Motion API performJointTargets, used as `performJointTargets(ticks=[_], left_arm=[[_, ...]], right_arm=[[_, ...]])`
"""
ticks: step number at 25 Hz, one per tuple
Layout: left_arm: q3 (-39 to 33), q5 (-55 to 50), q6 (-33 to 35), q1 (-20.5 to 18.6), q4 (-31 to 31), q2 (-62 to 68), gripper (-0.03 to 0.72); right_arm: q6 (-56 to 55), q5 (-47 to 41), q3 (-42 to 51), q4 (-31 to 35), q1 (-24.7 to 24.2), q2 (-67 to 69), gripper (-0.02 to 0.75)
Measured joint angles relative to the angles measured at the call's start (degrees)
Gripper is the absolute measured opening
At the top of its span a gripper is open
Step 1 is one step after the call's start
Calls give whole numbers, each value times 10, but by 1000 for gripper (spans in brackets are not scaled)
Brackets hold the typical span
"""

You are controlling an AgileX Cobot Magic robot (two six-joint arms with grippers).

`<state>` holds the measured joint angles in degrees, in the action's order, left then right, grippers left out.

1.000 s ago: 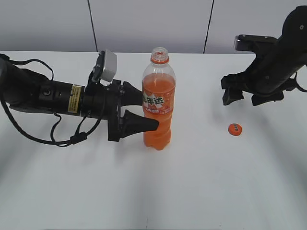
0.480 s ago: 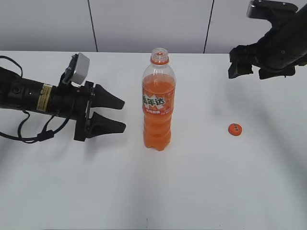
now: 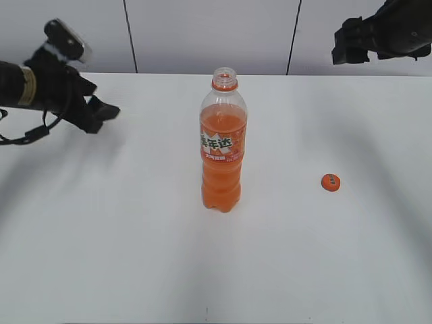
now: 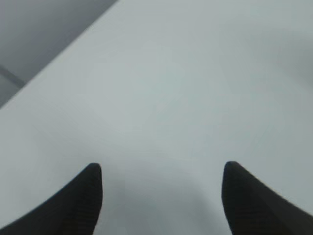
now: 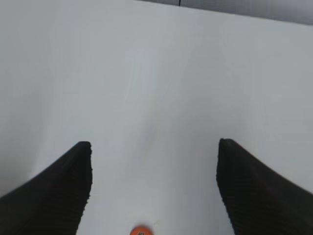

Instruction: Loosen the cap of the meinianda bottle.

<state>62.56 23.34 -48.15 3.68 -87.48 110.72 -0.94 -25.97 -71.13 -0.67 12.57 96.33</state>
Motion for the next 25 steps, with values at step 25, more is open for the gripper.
performJointTargets(ticks=[25], left_arm=[[201, -696, 453, -1, 687, -53, 374]], right_arm=[[-10, -176, -186, -63, -79, 1, 595]])
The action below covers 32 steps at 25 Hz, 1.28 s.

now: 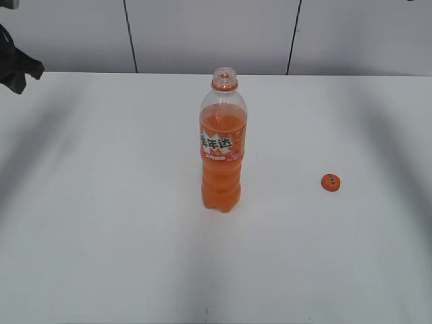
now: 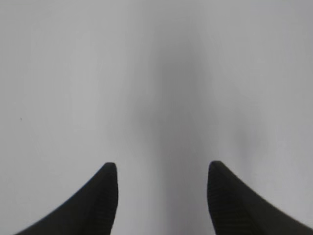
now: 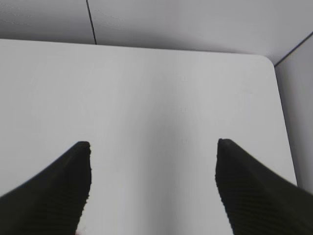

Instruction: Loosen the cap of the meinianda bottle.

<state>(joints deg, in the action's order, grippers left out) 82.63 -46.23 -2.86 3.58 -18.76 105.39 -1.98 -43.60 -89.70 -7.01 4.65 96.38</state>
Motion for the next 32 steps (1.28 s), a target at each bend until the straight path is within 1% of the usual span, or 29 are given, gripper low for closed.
performJointTargets(ticks=[6, 9, 11, 13, 18, 21, 23, 26, 32], left_arm=[[88, -128, 54, -8, 105, -3, 374], [109, -180, 60, -8, 130, -4, 374], [110, -217, 61, -8, 139, -4, 374], [110, -230, 61, -9, 145, -5, 374], [110, -235, 62, -9, 175, -24, 374], [108, -236, 62, -9, 192, -49, 372], [92, -234, 62, -9, 197, -67, 372], [35, -234, 63, -9, 199, -104, 371], [-136, -234, 63, -9, 199, -209, 370]], right_arm=[[36, -93, -35, 55, -14, 0, 595], [46, -158, -57, 70, -15, 0, 595], [58, -207, -66, 70, -15, 0, 595], [66, -242, -69, 70, -15, 0, 595], [72, -260, -69, 74, -15, -2, 595], [74, -260, -69, 91, -15, -18, 595], [74, -260, -63, 113, -15, -38, 595], [76, -260, -27, 138, -15, -71, 595], [77, -260, 96, 141, -14, -149, 595]])
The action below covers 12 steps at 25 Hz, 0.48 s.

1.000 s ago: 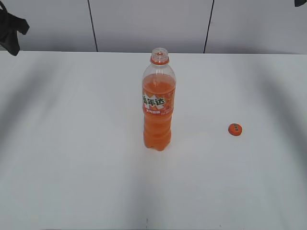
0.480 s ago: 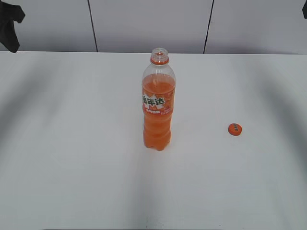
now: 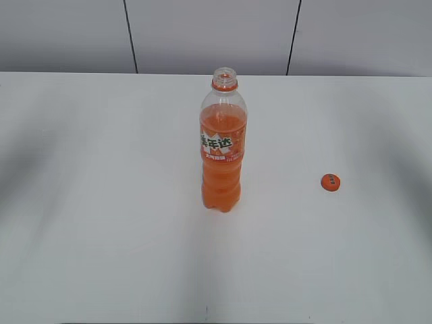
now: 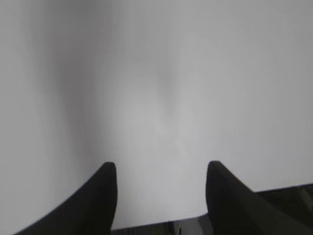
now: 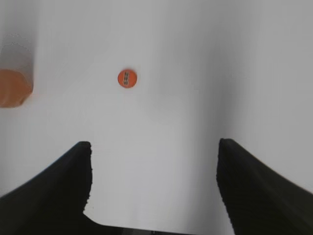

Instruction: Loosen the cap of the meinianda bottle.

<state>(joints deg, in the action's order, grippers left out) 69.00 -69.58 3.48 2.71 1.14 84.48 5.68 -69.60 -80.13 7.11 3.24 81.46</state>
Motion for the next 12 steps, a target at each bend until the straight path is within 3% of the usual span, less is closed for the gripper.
performJointTargets(ticks=[4, 12], left_arm=[[-95, 25, 0, 0, 1, -68, 370], [-221, 46, 0, 0, 26, -178, 370]], right_arm=[[1, 10, 90, 0, 0, -61, 595], [9, 42, 255, 0, 0, -153, 595]])
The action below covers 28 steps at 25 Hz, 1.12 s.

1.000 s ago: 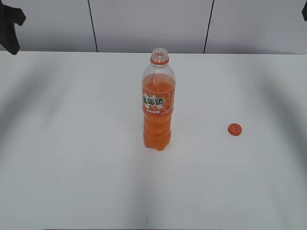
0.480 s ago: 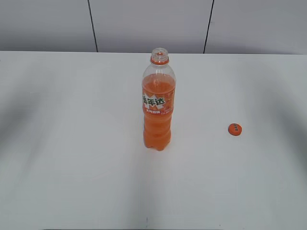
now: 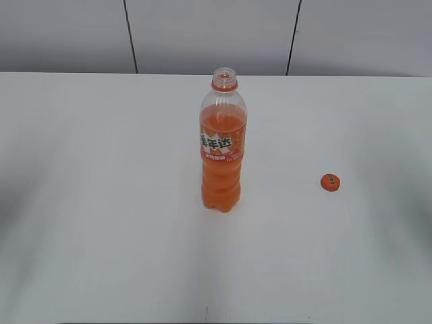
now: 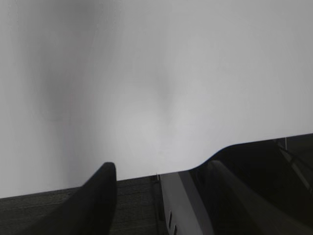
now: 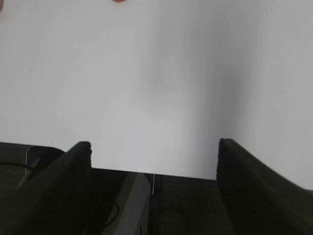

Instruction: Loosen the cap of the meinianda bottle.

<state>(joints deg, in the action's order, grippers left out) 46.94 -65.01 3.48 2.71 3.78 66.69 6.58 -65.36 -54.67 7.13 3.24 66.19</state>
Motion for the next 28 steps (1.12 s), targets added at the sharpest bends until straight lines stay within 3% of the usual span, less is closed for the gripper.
performJointTargets(ticks=[12, 24, 28], left_arm=[[-132, -20, 0, 0, 27, -230, 370], [-139, -33, 0, 0, 29, -528, 365], [-140, -34, 0, 0, 29, -637, 361]], right_arm=[[1, 16, 190, 0, 0, -199, 595], [1, 20, 256, 0, 0, -397, 590], [2, 20, 256, 0, 0, -458, 552]])
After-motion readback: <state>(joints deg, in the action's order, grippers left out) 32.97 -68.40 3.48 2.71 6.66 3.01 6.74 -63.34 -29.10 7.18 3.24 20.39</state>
